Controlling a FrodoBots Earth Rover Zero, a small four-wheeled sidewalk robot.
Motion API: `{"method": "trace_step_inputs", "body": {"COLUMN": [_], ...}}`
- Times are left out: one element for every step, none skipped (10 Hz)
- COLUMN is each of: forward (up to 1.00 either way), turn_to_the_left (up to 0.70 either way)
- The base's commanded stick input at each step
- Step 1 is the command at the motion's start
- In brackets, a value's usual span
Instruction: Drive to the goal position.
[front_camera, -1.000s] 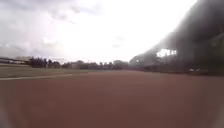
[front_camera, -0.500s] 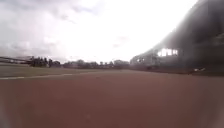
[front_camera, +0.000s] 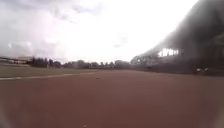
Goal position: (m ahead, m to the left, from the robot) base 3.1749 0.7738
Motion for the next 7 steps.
{"method": "trace_step_inputs", "body": {"forward": [0.7, 0.7, 0.7, 0.7, 0.7, 0.7, 0.7], "turn_to_the_left": [0.0, 0.0, 0.0, 0.0, 0.0, 0.0, 0.0]}}
